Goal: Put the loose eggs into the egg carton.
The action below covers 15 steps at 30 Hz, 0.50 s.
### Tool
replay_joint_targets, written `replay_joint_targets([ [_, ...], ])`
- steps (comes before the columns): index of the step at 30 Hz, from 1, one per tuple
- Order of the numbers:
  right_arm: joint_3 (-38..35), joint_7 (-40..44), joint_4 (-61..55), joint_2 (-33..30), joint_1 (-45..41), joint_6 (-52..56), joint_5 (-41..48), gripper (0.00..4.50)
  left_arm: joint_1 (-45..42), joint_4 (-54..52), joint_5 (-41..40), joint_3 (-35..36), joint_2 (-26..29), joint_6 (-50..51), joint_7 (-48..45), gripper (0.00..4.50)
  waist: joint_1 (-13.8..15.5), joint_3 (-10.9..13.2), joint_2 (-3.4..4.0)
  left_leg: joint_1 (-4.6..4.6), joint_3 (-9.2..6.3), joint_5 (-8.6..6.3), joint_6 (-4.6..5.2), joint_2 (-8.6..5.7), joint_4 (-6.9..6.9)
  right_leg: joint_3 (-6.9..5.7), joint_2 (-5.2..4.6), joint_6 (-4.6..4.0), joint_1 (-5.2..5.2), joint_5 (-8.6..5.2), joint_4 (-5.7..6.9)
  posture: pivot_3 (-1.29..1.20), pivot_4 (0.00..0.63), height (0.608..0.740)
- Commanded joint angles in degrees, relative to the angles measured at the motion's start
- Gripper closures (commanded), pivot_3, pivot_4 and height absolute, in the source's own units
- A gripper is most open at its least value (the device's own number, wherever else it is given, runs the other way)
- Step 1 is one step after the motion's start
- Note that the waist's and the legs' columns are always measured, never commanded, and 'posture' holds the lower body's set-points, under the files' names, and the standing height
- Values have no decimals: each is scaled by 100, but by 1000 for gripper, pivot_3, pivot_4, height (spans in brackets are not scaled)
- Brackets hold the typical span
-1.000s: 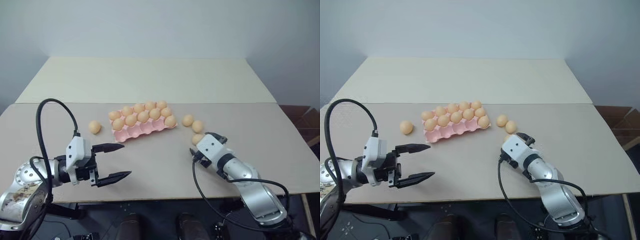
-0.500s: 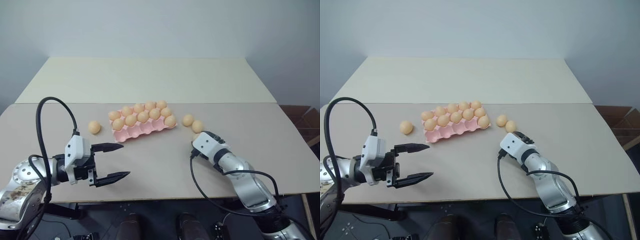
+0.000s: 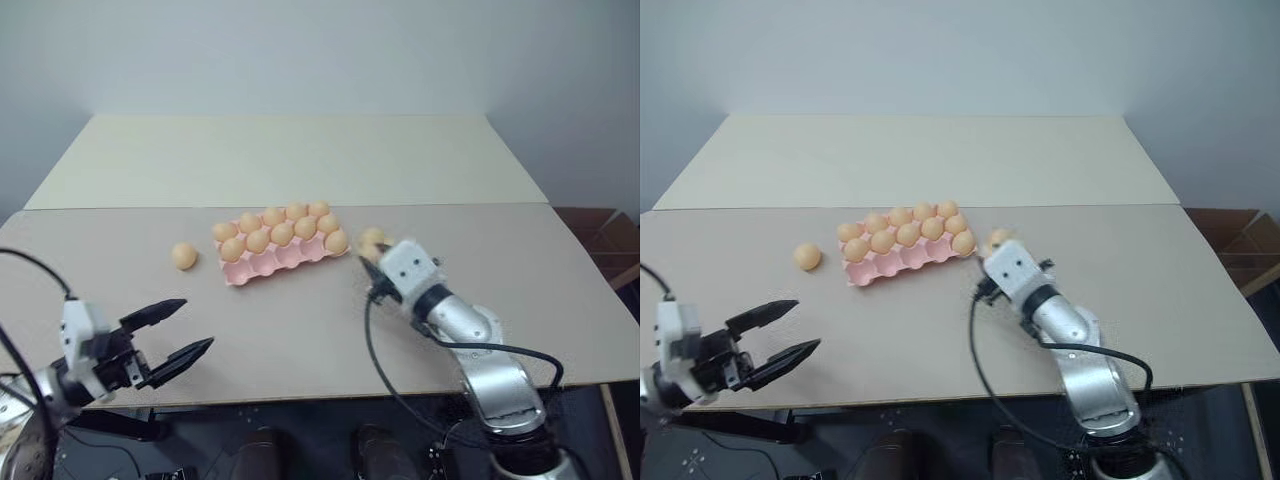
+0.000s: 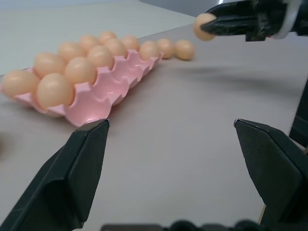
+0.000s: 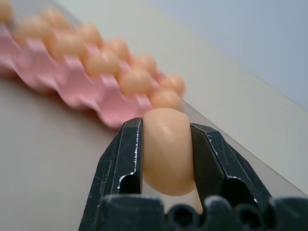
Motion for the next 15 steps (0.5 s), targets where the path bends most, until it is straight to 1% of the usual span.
replay_joint_targets([
  [1, 82, -262, 230, 535, -380, 178, 224, 3266, 146, -342, -238, 203, -88, -53, 138, 0, 23, -8, -12, 0, -1, 0, 0, -1, 0, -3, -2, -1, 0, 0, -1, 0, 150, 740],
  [3, 163, -460, 825, 919, -776, -43, 208, 3293, 202, -471, -296, 246, -52, 91, 276, 0, 20, -12, -19, -1, 1, 0, 0, -2, 0, -3, -3, -1, -1, 0, -3, 0, 150, 740],
  [5, 220, -547, 1369, 1104, -1094, -315, 172, 3311, 163, -591, -364, 272, 73, 174, 315, 0, 14, -12, -20, -3, 3, 0, -1, -2, 0, -1, -3, -3, -4, 1, -2, 0, 150, 740],
  [10, 179, -624, 2572, 1267, -1626, -1019, 181, 3319, -85, -710, -466, 286, 585, 348, 210, 0, 2, -13, -20, -14, 6, 0, -1, -4, 0, -1, -2, -4, -22, 1, 3, 0, 150, 740],
  [15, 121, -624, 3320, 1280, -1861, -1462, 194, 3335, -380, -733, -406, 133, 943, 444, 159, 0, -43, -12, -20, -23, 11, 0, -1, -3, -2, 2, -1, -4, -35, 1, 7, 0, 150, 740],
])
